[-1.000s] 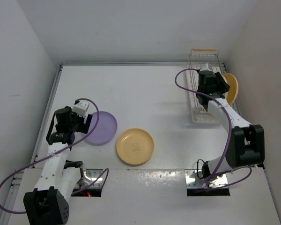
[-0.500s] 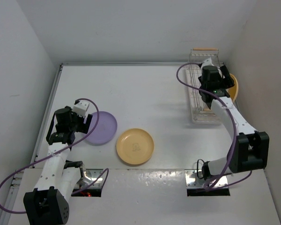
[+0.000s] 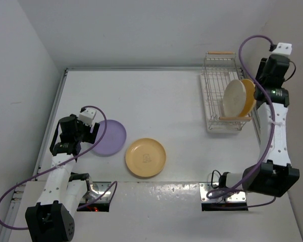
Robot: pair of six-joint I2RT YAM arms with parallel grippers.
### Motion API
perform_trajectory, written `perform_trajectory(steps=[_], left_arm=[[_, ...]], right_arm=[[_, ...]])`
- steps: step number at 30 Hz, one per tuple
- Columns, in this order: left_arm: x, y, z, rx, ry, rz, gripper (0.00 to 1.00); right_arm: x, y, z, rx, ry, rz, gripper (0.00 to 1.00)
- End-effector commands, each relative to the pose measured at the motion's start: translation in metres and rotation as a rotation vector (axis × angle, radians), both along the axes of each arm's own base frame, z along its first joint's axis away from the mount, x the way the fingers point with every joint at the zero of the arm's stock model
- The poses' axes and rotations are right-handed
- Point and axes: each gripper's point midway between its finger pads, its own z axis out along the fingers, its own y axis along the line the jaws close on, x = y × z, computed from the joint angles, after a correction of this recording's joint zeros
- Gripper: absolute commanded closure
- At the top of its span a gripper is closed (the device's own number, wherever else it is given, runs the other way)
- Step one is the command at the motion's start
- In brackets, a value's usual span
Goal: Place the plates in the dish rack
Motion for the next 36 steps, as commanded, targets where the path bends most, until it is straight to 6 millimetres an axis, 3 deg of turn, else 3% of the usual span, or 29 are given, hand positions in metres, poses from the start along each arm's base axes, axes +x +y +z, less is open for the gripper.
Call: perform_trajectory(steps=[1, 2, 3, 4, 9, 14, 20, 29, 36], left_arm=[[0.005, 0.002, 0.010, -0.012, -0.050, 0.013, 0.14], [0.005, 0.002, 0.008, -0.013, -0.041, 0.013, 0.14], [0.005, 0.002, 0.008, -0.013, -0.040, 0.013, 0.14], [0.005, 0.002, 0.008, -0.013, -0.040, 0.013, 0.14], [0.005, 0.003, 0.008, -0.008, -0.040, 0.021, 0.14], [0.005, 0.006, 0.005, -0.009, -0.029, 0.030, 0.14], [0.005, 0.006, 0.003, -0.003, -0.020, 0.025, 0.14], [0.005, 0.006, 0.000, -0.004, -0.011, 0.025, 0.14], [0.005, 0.009, -0.002, -0.006, -0.002, 0.034, 0.14]], right_arm=[[0.016, 0.011, 0.009, 0.204, -0.064, 0.113, 0.57], [0.017, 0.011, -0.016, 0.293, -0.002, 0.098, 0.57], [0.020, 0.014, -0.013, 0.330, -0.006, 0.129, 0.56], [0.019, 0.005, -0.023, 0.378, 0.015, 0.111, 0.54], [0.021, -0.002, -0.054, 0.460, 0.035, 0.104, 0.53], [0.012, 0.006, -0.088, 0.526, 0.092, 0.163, 0.53], [0.006, 0.000, -0.096, 0.489, 0.084, 0.157, 0.53], [0.009, -0.009, -0.129, 0.448, 0.140, 0.146, 0.61], [0.009, -0.014, -0.124, 0.213, 0.190, 0.195, 0.67]])
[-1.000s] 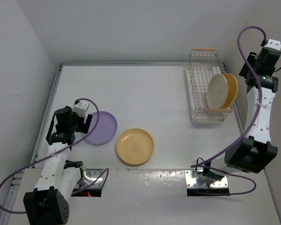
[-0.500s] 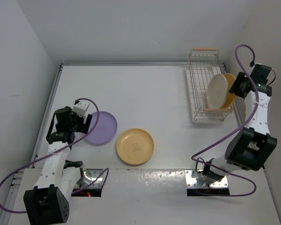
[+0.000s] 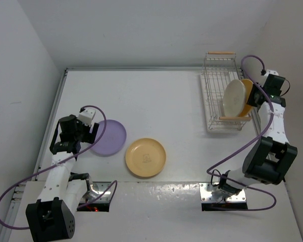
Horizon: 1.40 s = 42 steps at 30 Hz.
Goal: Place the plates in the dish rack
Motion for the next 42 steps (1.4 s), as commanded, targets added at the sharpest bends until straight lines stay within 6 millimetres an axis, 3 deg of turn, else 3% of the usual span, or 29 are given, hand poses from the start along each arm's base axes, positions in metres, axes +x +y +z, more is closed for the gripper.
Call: perform_trajectory(steps=[1, 2, 9, 15, 22, 31, 36, 42], left_arm=[[0.005, 0.005, 0.005, 0.005, -0.029, 0.014, 0.14], [0.005, 0.005, 0.005, 0.005, -0.029, 0.014, 0.14], [0.004, 0.005, 0.001, 0.003, -0.020, 0.014, 0.14], [0.004, 0.005, 0.001, 0.003, -0.020, 0.014, 0.14], [0.004, 0.005, 0.001, 0.003, -0.020, 0.014, 0.14], [0.004, 0.005, 0.001, 0.003, -0.020, 0.014, 0.14], [0.004, 0.005, 0.003, 0.005, -0.029, 0.014, 0.14], [0.004, 0.003, 0.003, 0.000, -0.030, 0.007, 0.14]], right_arm=[[0.006, -0.005, 0.023, -0.185, -0.056, 0.050, 0.68], [0.006, -0.005, 0.032, -0.227, -0.077, 0.066, 0.70], [0.008, -0.007, 0.039, -0.317, -0.090, 0.090, 0.79], [0.010, -0.008, 0.040, -0.356, -0.073, 0.115, 0.83], [0.008, 0.010, 0.030, -0.353, -0.067, 0.194, 0.87], [-0.002, 0.014, 0.014, -0.358, -0.037, 0.225, 0.74], [-0.002, 0.008, 0.023, -0.373, -0.044, 0.177, 0.69], [-0.002, 0.006, 0.037, -0.377, -0.085, 0.149, 0.57]])
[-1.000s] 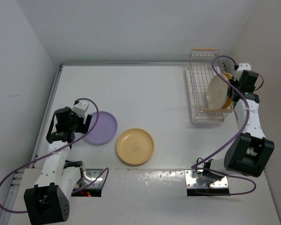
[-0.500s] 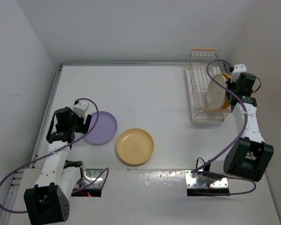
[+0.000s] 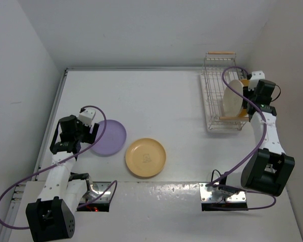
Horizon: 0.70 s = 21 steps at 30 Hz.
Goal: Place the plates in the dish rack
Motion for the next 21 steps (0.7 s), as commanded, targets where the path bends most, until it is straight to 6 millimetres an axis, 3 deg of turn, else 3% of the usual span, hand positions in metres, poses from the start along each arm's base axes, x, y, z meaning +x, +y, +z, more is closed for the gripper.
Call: perform_trajectory(steps=[1, 12, 21], left_arm=[[0.005, 0.002, 0.006, 0.001, -0.039, 0.003, 0.14], [0.005, 0.002, 0.009, 0.002, -0.048, 0.003, 0.14], [0.005, 0.001, 0.009, -0.003, -0.049, -0.005, 0.14]], right_arm=[[0.005, -0.002, 0.033, -0.023, -0.099, -0.017, 0.57], [-0.004, -0.014, 0.048, -0.067, -0.118, -0.099, 0.42], [-0.014, -0.033, 0.083, -0.121, -0.186, -0.236, 0.32]])
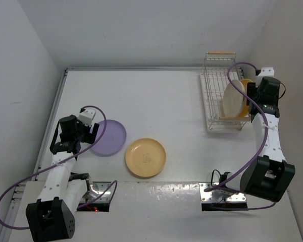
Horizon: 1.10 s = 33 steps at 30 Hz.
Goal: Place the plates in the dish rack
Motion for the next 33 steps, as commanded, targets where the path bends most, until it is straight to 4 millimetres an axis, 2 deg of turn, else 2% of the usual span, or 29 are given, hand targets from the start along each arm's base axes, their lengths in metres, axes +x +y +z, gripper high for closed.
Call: perform_trajectory(steps=[1, 3, 7, 8, 11, 14, 17, 18, 27, 33], left_arm=[[0.005, 0.001, 0.008, -0.002, -0.045, -0.002, 0.14], [0.005, 0.001, 0.008, -0.002, -0.045, -0.002, 0.14], [0.005, 0.001, 0.008, -0.002, -0.045, -0.002, 0.14], [0.005, 0.001, 0.008, -0.002, -0.045, -0.002, 0.14], [0.005, 0.001, 0.008, -0.002, -0.045, -0.002, 0.14], [0.005, 0.001, 0.008, -0.002, -0.045, -0.002, 0.14], [0.005, 0.001, 0.008, -0.002, -0.045, -0.002, 0.14], [0.005, 0.001, 0.008, -0.002, -0.045, -0.002, 0.14], [0.005, 0.001, 0.008, -0.002, -0.045, -0.002, 0.14], [0.005, 0.001, 0.008, -0.002, -0.045, -0.002, 0.14]], right_arm=[[-0.001, -0.013, 0.051, -0.060, -0.123, -0.090, 0.32], [-0.003, -0.015, 0.057, -0.056, -0.148, -0.117, 0.32], [-0.009, -0.016, 0.085, -0.057, -0.234, -0.165, 0.30], [-0.009, -0.014, 0.093, -0.045, -0.260, -0.160, 0.29], [-0.002, 0.012, 0.114, 0.001, -0.331, -0.050, 0.25], [-0.001, 0.021, 0.134, -0.010, -0.383, -0.022, 0.23], [0.003, 0.024, 0.136, 0.010, -0.373, -0.010, 0.23], [0.002, 0.026, 0.131, 0.014, -0.348, 0.000, 0.23], [0.014, 0.067, 0.114, 0.107, -0.306, 0.173, 0.23], [0.016, 0.070, 0.102, 0.162, -0.296, 0.158, 0.22]])
